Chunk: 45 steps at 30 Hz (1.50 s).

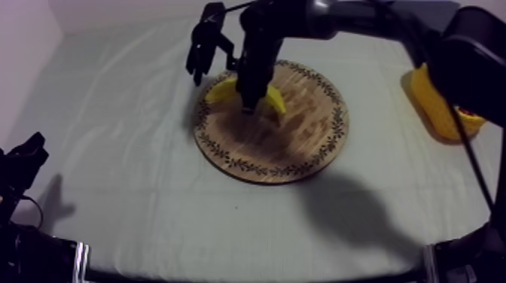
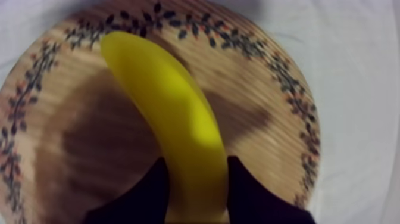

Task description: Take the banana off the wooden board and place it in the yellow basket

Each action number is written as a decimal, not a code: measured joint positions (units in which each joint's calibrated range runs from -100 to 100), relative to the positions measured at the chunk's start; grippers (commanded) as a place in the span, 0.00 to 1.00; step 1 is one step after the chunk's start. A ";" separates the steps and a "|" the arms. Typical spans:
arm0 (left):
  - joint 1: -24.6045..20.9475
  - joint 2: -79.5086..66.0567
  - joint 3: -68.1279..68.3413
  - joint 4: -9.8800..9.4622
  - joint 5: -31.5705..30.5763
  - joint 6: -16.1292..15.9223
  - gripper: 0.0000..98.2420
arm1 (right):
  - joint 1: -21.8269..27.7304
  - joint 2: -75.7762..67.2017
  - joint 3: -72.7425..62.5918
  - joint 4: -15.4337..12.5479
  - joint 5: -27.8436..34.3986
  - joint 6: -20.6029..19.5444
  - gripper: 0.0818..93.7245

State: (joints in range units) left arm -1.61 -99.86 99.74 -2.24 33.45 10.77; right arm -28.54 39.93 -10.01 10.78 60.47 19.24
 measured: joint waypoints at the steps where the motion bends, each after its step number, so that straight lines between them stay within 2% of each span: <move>1: 0.00 0.00 0.00 0.00 0.00 0.00 0.00 | 0.28 -2.06 2.16 0.21 -0.51 0.09 0.30; 6: 0.00 0.00 0.00 0.00 0.00 0.00 0.00 | 2.25 -13.53 13.69 1.33 -3.50 0.90 0.30; 12: 0.00 0.00 0.00 0.00 0.00 0.00 0.00 | 7.52 -28.09 29.78 1.64 -6.98 3.67 0.31; 16: 0.00 0.00 0.00 0.00 0.00 0.00 0.00 | 12.43 -38.07 38.91 0.35 -8.46 6.90 0.32; 22: 0.00 0.00 0.00 0.00 0.00 0.00 0.00 | 20.72 -49.08 49.81 0.09 -12.16 11.76 0.32; 24: 0.00 0.00 0.00 0.00 0.00 0.00 0.00 | 23.84 -51.36 52.15 -1.05 -13.69 13.54 0.32; 33: 0.00 0.00 0.00 0.00 0.00 0.00 0.00 | 37.31 -49.08 47.82 -6.79 -15.56 21.75 0.33; 36: 0.00 0.00 0.00 0.00 0.00 0.00 0.00 | 40.77 -46.48 44.75 -7.68 -14.98 23.61 0.33; 41: 0.00 0.00 0.00 0.00 0.00 -0.03 0.00 | 44.16 -41.81 40.19 -7.98 -14.96 24.15 0.33; 45: 0.00 0.00 0.00 0.00 0.06 -0.03 0.00 | 43.78 -37.31 38.61 -7.41 -15.93 22.72 0.32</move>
State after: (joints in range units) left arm -1.61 -99.86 99.74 -2.24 33.51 10.74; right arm 15.24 2.62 28.61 3.38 44.54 41.96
